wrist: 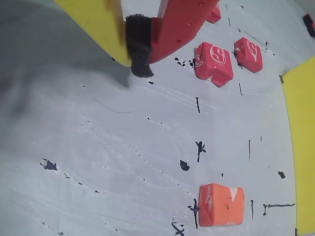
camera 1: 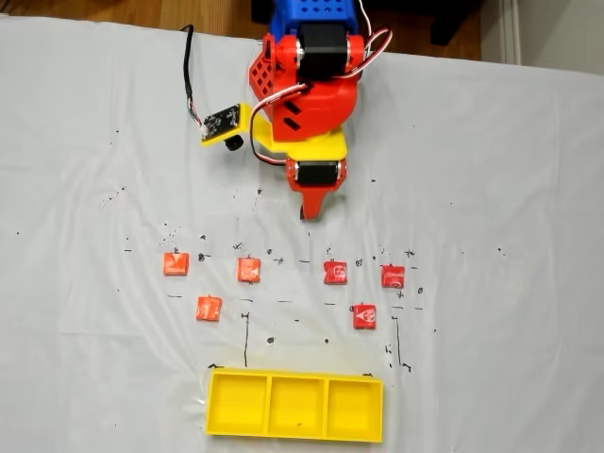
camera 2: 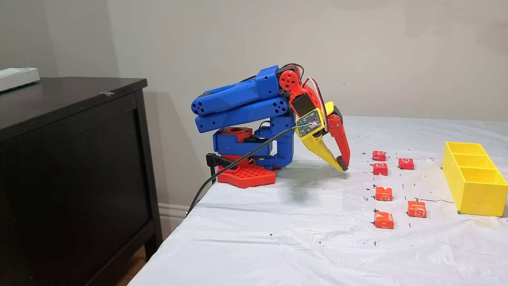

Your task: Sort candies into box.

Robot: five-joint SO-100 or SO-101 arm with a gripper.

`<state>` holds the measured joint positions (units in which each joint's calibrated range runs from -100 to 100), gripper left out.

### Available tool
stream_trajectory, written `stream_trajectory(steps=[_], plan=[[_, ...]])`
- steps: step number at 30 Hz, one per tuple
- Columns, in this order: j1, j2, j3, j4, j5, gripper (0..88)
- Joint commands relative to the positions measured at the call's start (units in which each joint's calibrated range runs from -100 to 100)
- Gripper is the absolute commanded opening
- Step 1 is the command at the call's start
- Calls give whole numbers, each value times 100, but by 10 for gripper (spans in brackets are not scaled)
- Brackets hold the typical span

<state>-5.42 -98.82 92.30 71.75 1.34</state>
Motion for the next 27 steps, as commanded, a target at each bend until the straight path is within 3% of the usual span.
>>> stream_trajectory(steps=[1, 27], plan=[[26, -25, -13, 42, -20, 2], [-74, -25, -13, 50, 10, 2]])
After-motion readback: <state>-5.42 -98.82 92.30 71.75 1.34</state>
